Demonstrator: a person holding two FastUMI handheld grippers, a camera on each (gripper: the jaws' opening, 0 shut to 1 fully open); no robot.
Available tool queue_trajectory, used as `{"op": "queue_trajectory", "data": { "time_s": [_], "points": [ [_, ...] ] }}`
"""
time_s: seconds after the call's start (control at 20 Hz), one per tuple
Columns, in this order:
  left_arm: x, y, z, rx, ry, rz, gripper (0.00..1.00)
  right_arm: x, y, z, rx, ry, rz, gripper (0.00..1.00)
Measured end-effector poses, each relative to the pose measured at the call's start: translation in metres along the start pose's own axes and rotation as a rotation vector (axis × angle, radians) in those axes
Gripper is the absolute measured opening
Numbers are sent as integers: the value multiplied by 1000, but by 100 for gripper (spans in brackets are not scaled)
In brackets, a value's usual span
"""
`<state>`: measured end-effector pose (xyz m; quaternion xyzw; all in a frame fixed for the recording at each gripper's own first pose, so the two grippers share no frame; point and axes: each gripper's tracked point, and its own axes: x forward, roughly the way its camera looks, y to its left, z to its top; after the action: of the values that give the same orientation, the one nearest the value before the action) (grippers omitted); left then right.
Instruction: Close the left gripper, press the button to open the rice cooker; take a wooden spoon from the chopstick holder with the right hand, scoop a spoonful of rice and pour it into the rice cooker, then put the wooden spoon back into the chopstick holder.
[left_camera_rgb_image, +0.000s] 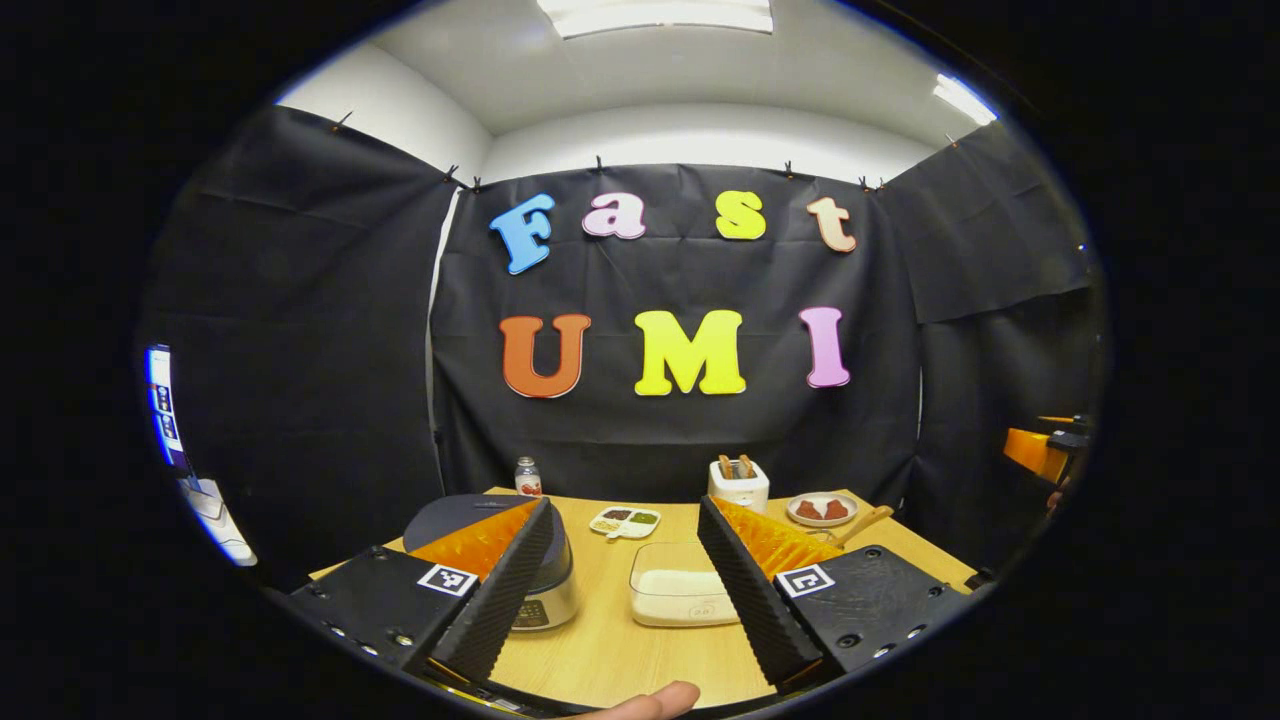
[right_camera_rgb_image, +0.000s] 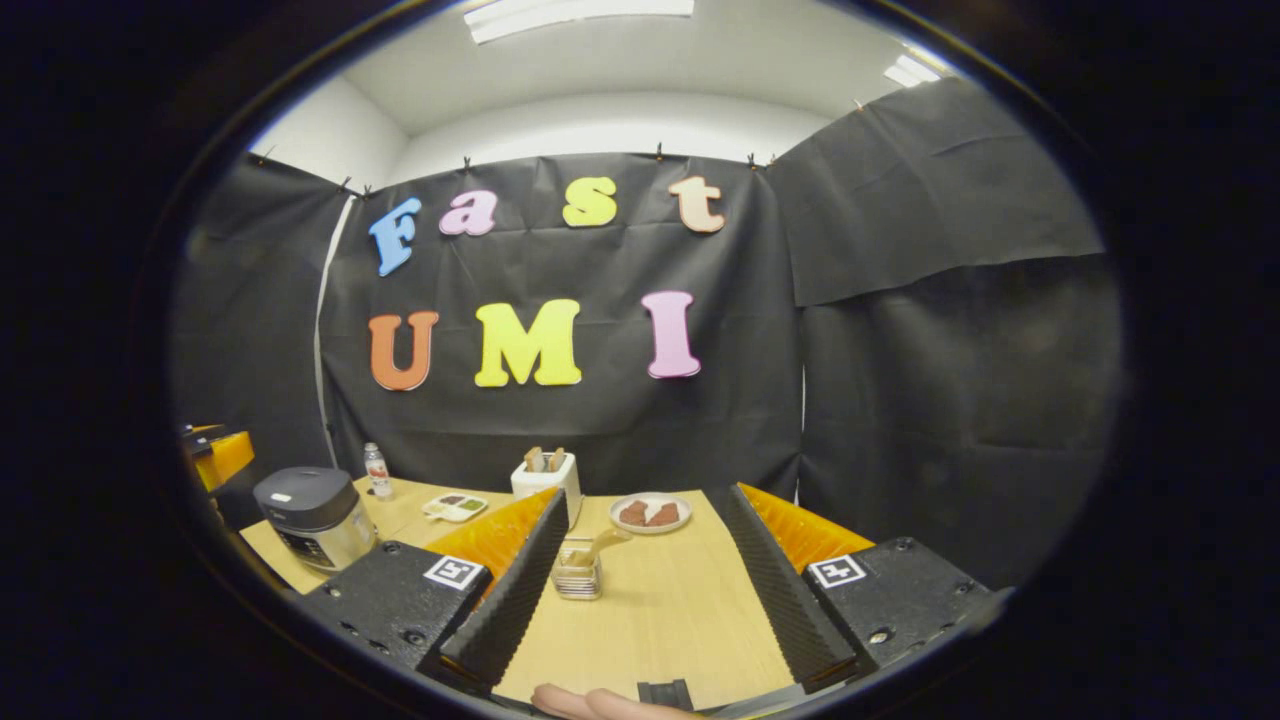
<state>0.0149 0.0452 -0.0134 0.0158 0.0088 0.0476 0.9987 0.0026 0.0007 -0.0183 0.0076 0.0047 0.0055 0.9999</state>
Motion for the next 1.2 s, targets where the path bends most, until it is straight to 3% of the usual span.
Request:
{"op": "queue_trajectory", "data": {
  "time_s": [0.25,0.65,0.75,0.8,0.85,0.9,0.95,1.05,1.2],
  "points": [
    [12,14,-14,-7,13,23,93,6,9,-10,-4,-5,33,100],
    [46,90,-46,-27,131,213,93,23,25,-30,1,19,78,100],
    [57,97,-58,-21,183,203,67,27,29,-34,1,24,90,100],
    [61,101,-63,-11,210,207,46,28,31,-35,1,27,94,100],
    [67,107,-69,3,236,212,56,30,31,-38,-1,31,98,100],
    [73,110,-76,6,260,210,37,31,32,-40,-4,35,101,100],
    [77,111,-81,2,284,208,38,32,33,-42,-4,38,104,100],
    [87,117,-92,1,338,211,4,34,31,-48,-3,48,106,100],
    [97,120,-112,-16,415,222,0,38,28,-58,-2,67,104,100]
  ]
}}
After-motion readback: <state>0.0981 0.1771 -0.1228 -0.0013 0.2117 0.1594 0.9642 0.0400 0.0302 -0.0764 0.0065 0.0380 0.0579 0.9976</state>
